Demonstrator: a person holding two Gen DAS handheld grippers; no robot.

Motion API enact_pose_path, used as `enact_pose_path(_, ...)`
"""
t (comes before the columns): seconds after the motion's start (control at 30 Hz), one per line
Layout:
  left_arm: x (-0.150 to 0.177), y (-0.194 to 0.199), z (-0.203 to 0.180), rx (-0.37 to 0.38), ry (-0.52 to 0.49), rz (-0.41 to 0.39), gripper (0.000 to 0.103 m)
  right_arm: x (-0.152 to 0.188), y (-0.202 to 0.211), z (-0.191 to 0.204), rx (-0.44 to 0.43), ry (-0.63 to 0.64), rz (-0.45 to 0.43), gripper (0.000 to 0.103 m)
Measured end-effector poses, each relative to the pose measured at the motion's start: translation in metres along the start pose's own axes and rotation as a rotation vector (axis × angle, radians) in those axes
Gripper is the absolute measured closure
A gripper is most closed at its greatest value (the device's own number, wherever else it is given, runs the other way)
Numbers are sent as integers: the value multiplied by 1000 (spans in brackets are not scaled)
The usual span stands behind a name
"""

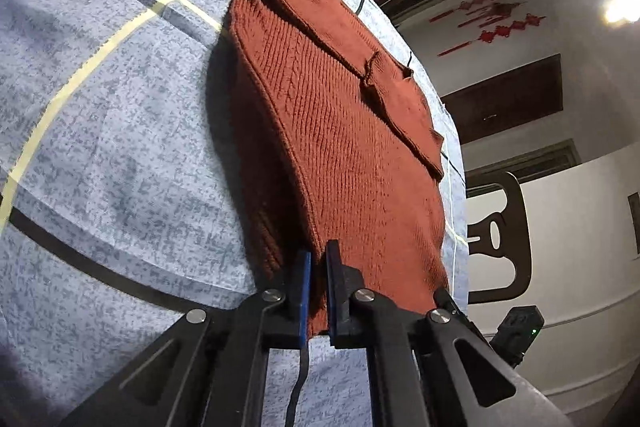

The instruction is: Fold small clothes

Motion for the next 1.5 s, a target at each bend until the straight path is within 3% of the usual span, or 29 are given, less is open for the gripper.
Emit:
enact_pose_path(0.3, -10, 42, 18, -38, -37, -34, 96, -1, 5, 3, -8, 8, -6, 96)
enact_pose_path(0.43, -16, 62, 39, -89, -44, -60, 96, -2, 9, 4, -23, -9, -9, 96)
enact_pose_path(0.63, -11, 60, 72, -162, -18, -28, 97, 1, 6, -1, -24, -49, 22, 96)
enact_pose_path(0.87, -5, 58, 63, -112, -62, -3, 95, 7, 8, -5, -41, -115, 57, 94)
enact_pose_path(1.0, -5, 50, 53, -88, -82, 25, 69, 7, 13, -8, -28, -117, 41, 89)
enact_pose_path(1.07, -5, 47, 47, -89, -103, 39, 63, 8, 11, -7, -25, -97, 50, 86)
enact_pose_path(1.1, -5, 45, 45, -90, -112, 45, 61, 7, 11, -4, -34, -89, 51, 79)
enact_pose_path(1.13, -5, 43, 44, -89, -114, 48, 61, 6, 10, 0, -56, -80, 50, 70)
enact_pose_path(1.17, -6, 43, 44, -90, -107, 49, 61, 5, 9, 3, -77, -77, 50, 68)
enact_pose_path(1.23, -6, 44, 45, -90, -87, 55, 61, 6, 5, 8, -112, -79, 64, 68)
enact_pose_path(1.5, -1, 41, 41, -103, -88, 65, 69, 7, 2, 12, -115, -87, 73, 68)
Point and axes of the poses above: each gripper's, at about its wrist camera, not at the fingertips, and y roughly against the way its jaws point, z to its left, x to its underside, the point moved 8 cm from there along -y, roughly the way its jaws point, and after that the axes turned 5 degrees about -z, right-handed, at the moved point
